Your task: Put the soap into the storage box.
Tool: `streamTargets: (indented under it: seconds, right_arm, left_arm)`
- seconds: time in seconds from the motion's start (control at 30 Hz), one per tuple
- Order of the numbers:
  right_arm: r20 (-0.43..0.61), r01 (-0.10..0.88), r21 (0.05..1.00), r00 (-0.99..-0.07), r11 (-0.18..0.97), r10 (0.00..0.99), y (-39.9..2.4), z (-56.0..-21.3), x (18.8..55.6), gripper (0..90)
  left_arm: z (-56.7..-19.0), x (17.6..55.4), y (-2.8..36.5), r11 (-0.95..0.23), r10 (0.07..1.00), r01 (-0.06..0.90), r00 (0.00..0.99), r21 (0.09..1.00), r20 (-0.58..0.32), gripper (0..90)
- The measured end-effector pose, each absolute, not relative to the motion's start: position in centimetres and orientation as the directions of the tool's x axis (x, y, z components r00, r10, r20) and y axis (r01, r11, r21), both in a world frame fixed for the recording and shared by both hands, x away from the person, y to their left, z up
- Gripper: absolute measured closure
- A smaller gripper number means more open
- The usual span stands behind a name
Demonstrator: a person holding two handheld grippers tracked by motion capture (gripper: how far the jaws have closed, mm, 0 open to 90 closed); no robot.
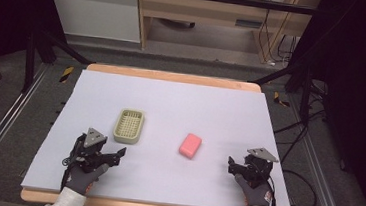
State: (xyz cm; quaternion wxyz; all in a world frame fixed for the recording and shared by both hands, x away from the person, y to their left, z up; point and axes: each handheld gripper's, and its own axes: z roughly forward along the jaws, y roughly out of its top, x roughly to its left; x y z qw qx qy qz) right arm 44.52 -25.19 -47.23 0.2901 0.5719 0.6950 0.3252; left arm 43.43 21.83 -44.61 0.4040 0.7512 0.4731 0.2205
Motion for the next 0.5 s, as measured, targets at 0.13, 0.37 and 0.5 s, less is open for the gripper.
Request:
streamTargets:
  seconds: [0.13, 0.37, 0.5]
  right_arm:
    - [-0.028, 0.609, 0.782, -0.173, 0.129, 0.985, -25.2, -47.2, 44.5, 7.6]
    - [-0.023, 0.611, 0.782, -0.167, 0.122, 0.986, -25.3, -47.2, 44.5, 7.3]
    - [-0.03, 0.612, 0.781, -0.168, 0.128, 0.985, -25.2, -47.2, 44.5, 7.2]
  left_arm:
    - [-44.4, 43.6, 21.4, -0.243, 0.882, 0.522, 0.469, 0.817, -0.038, 19.2]
    - [-44.0, 43.8, 20.9, -0.257, 0.873, 0.516, 0.487, 0.817, -0.032, 18.5]
    - [-43.5, 44.1, 20.2, -0.28, 0.859, 0.507, 0.511, 0.815, -0.022, 18.1]
